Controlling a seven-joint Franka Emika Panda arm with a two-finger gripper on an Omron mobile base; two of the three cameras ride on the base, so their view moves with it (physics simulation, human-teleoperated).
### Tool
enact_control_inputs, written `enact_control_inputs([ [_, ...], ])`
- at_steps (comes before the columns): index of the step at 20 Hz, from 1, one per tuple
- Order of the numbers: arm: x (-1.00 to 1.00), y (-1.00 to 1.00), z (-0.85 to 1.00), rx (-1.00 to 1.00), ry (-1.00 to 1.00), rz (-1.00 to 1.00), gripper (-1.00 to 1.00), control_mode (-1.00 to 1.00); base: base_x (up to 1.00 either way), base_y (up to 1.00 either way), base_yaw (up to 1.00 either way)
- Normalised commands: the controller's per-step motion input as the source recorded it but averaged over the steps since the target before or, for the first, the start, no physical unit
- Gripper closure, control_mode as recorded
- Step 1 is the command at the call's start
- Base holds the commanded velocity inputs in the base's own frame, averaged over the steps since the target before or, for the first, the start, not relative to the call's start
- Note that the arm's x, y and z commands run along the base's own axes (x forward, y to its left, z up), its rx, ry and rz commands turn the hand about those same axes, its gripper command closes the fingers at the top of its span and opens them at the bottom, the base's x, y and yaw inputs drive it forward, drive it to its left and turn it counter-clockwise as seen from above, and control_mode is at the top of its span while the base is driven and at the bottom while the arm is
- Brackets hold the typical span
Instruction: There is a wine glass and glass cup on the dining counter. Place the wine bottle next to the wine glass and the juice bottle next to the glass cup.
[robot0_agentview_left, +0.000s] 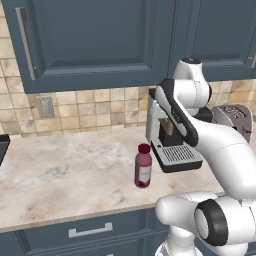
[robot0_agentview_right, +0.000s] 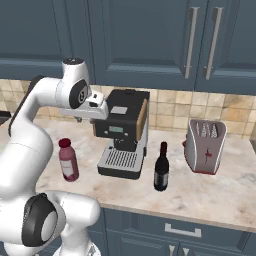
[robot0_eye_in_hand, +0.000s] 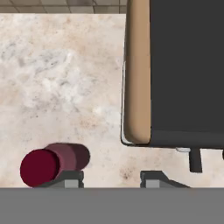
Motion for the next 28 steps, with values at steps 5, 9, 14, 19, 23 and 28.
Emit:
enact_control_inputs([
  [5,-0.15,0.03,0.0,0.0,-0.01,0.0,-1.0,-1.0,0.0,0.0,0.0],
  [9,-0.11,0.41,-0.04,0.0,-0.01,0.0,-1.0,-1.0,0.0,0.0,0.0],
  [14,-0.03,0.48,-0.03,-0.01,-0.03,-0.04,-1.0,-1.0,0.0,0.0,0.0],
  [19,0.0,0.48,-0.07,-0.01,0.0,-0.04,-1.0,-1.0,0.0,0.0,0.0],
  [23,0.01,0.43,-0.15,-0.02,0.0,-0.01,-1.0,-1.0,0.0,0.0,0.0],
  [28,0.18,0.23,-0.25,0.0,0.12,-0.04,-1.0,-1.0,0.0,0.0,0.0],
])
